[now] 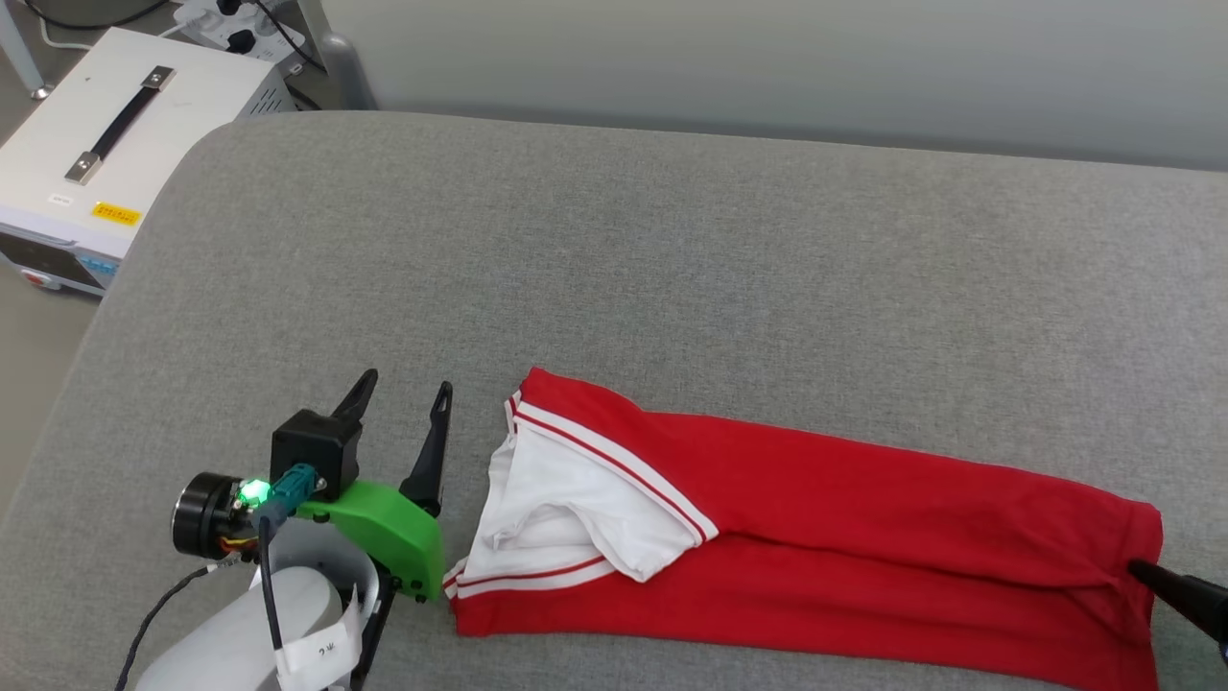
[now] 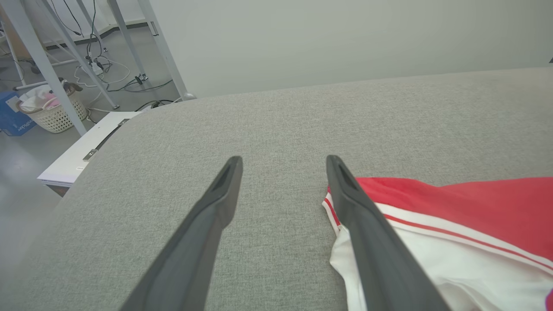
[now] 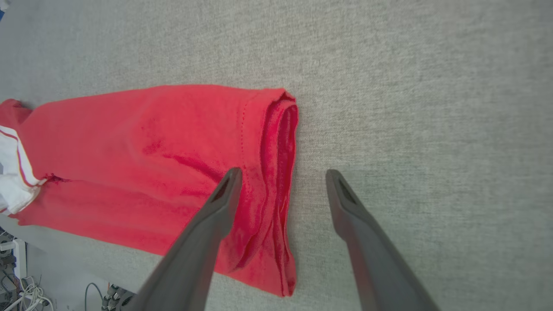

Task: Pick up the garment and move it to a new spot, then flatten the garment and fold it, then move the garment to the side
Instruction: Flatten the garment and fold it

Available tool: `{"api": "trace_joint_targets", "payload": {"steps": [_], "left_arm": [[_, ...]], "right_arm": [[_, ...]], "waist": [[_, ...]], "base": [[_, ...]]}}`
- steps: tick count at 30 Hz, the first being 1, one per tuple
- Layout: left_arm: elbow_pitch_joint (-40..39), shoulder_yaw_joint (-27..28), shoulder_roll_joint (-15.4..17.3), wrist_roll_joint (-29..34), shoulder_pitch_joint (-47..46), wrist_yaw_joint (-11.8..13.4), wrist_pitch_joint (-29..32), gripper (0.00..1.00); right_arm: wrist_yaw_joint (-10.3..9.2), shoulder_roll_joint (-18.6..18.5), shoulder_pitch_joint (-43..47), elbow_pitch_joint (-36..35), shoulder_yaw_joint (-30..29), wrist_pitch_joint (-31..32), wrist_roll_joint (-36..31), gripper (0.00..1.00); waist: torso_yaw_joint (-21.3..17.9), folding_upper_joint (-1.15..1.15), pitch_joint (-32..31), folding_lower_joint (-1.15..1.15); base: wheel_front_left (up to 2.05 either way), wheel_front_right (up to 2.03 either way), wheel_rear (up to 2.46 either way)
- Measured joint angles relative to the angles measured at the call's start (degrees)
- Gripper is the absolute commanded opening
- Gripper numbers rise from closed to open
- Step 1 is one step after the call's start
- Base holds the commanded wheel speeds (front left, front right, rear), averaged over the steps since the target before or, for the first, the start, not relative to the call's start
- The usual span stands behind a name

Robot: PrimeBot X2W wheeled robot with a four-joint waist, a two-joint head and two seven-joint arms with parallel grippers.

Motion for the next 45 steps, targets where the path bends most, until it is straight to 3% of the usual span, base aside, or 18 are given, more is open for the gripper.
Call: {"api": "trace_joint_targets", "payload": {"steps": [11, 19, 20, 21, 31, 41, 45], "left_arm": [[-1.58, 16.17, -7.45, 14.3, 9.1, -0.16, 0.0, 1.0], [-2.4, 24.58, -14.33, 24.52, 15.51, -3.24, 0.0, 1.0], [-2.45, 25.54, -15.12, 25.47, 16.16, -3.8, 0.0, 1.0], [-2.47, 26.29, -15.74, 26.31, 16.67, -4.22, -0.01, 1.0], [-2.46, 32.73, -20.58, 34.37, 21.11, -9.12, 0.0, 1.0], [-1.87, 35.64, -22.99, 38.71, 23.26, -13.34, -0.01, 1.0], [-1.79, 36.97, -23.97, 39.39, 23.87, -14.27, 0.0, 1.0]], "right_arm": [[0.0, 5.15, -3.95, 4.24, 3.77, 1.12, -1.36, 1.0], [0.0, 6.42, -5.55, 6.08, 7.15, -0.32, -1.36, 0.97], [0.0, 6.41, -5.64, 6.32, 7.59, -0.86, -1.36, 0.16], [0.0, 6.32, -5.67, 6.51, 7.82, -1.37, -1.36, 0.0], [0.04, 4.19, -5.65, 8.75, 8.64, -6.04, 0.54, 0.0], [0.02, -4.5, -3.03, 9.2, 6.65, -6.53, 1.04, 0.0], [0.01, -5.54, -1.43, 5.06, 6.86, -6.19, 1.85, 0.0]], "waist": [[1.64, 0.0, 1.57, 0.0], [2.06, 0.0, 1.06, 0.0], [2.1, 0.0, 0.94, 0.0], [2.12, 0.0, 0.83, 0.0], [1.59, 0.0, -1.05, 0.0], [0.98, 0.0, -2.96, 0.0], [0.92, 0.0, -3.53, 0.0]], "base": [[0.0, 0.0, 0.0], [0.0, 0.0, 0.0], [0.0, 0.0, 0.0], [0.0, 0.0, 0.0], [0.0, 0.0, 0.0], [0.0, 0.0, 0.0], [0.0, 0.0, 0.0]]}}
